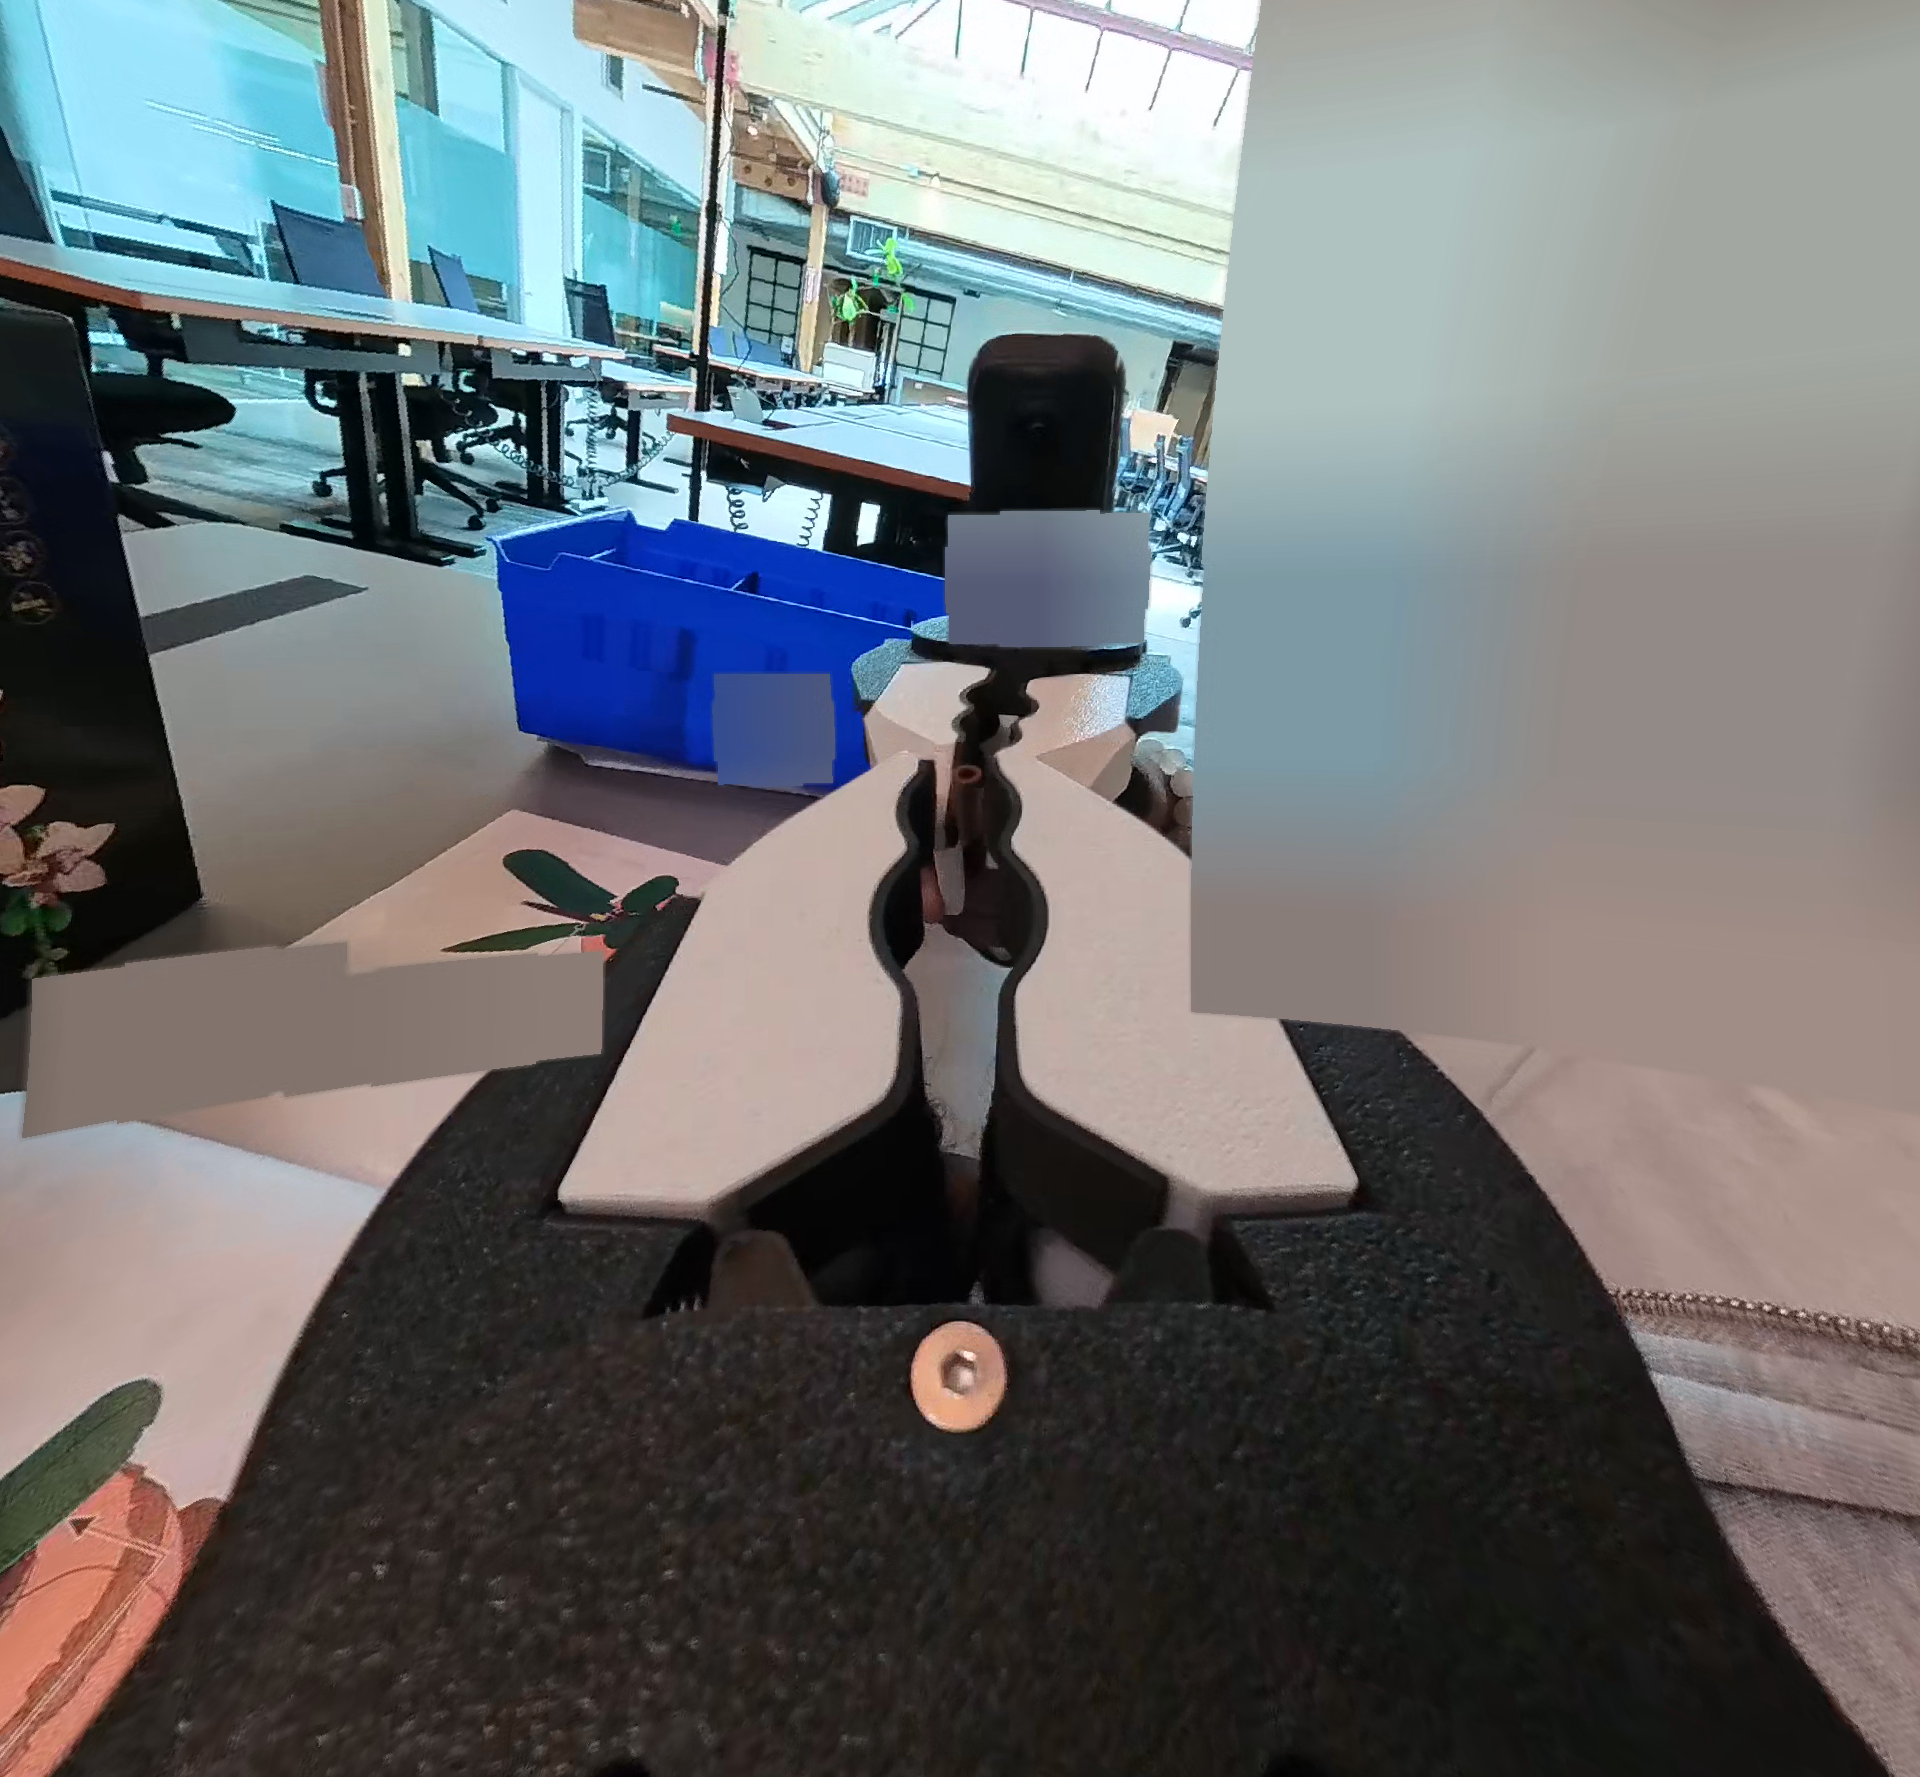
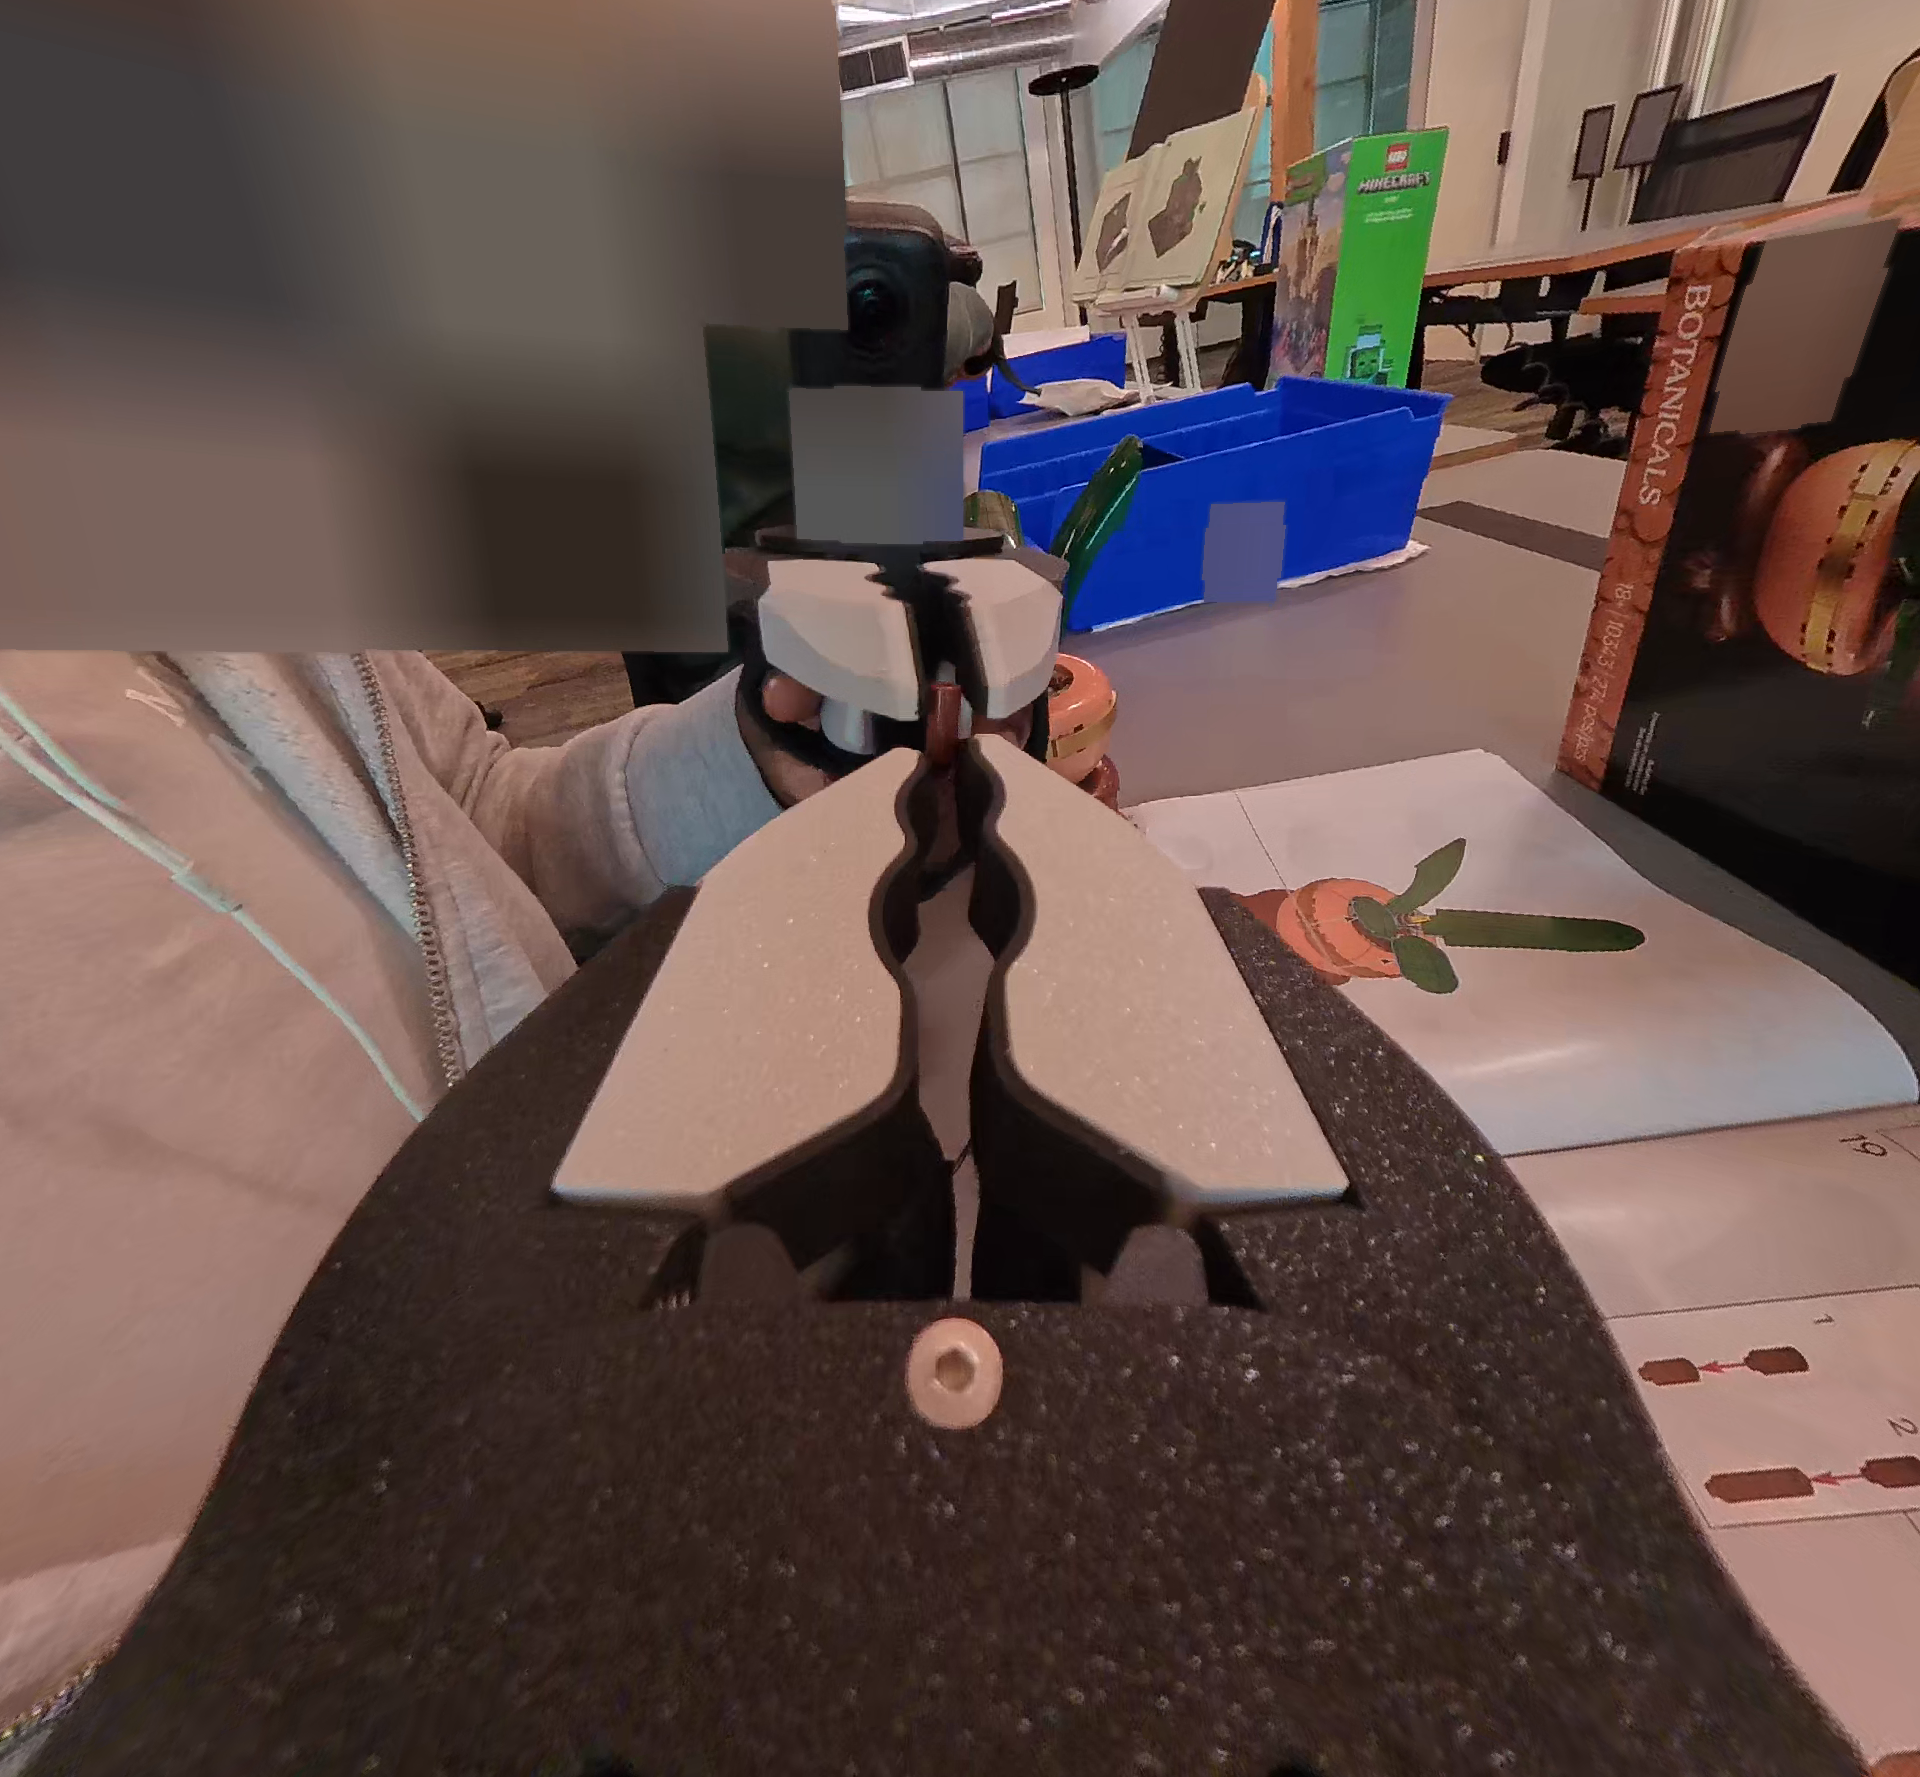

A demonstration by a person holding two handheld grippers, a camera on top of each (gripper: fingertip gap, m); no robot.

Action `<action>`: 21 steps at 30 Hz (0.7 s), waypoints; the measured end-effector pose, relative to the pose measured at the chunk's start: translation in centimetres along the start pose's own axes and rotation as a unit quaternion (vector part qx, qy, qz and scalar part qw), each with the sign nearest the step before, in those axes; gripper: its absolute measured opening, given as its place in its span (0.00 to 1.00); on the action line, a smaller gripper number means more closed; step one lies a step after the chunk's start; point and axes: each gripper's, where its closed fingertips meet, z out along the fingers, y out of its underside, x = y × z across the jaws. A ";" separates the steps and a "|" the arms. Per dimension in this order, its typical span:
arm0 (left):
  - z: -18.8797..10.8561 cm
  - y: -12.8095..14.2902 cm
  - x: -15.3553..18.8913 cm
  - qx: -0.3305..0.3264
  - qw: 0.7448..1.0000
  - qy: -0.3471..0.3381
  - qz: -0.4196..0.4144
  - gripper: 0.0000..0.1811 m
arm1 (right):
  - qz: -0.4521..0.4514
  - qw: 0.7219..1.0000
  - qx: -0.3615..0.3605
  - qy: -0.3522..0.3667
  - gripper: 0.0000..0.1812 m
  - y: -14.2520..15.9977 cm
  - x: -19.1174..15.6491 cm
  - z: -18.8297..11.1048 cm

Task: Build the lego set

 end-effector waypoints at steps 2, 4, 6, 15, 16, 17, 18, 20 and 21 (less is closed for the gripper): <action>0.1 0.1 0.1 0.000 1.000 0.001 0.001 0.03 | -0.005 1.000 0.005 0.000 0.02 -0.2 -0.1 0.0; 0.1 -0.1 0.3 0.006 1.000 0.005 -0.003 0.03 | -0.006 1.000 0.008 -0.001 0.02 -0.2 -0.1 0.0; 0.2 -0.2 0.3 0.010 1.000 0.006 -0.007 0.02 | -0.004 1.000 0.013 -0.001 0.02 -0.3 -0.2 0.0; -1.4 -1.3 -1.7 0.017 0.998 -0.053 -0.021 0.02 | -0.049 0.977 -0.157 0.134 0.17 3.3 3.9 -4.7; -1.8 -1.4 -2.1 0.014 0.997 -0.069 -0.015 0.02 | -0.057 0.962 -0.216 0.157 0.18 4.7 4.4 -6.5; -2.2 -1.5 -2.4 0.011 0.997 -0.081 -0.012 0.02 | -0.057 0.944 -0.277 0.172 0.18 6.4 4.8 -8.4; -2.5 -1.6 -2.5 0.010 0.996 -0.090 -0.012 0.02 | -0.052 0.923 -0.336 0.181 0.17 8.0 4.9 -10.2; -2.9 -1.5 -2.7 0.007 0.994 -0.107 -0.009 0.02 | -0.047 0.898 -0.402 0.173 0.13 10.5 4.7 -11.9; -2.9 -1.4 -2.5 0.006 0.994 -0.110 -0.006 0.02 | -0.045 0.897 -0.406 0.170 0.11 11.0 4.6 -11.6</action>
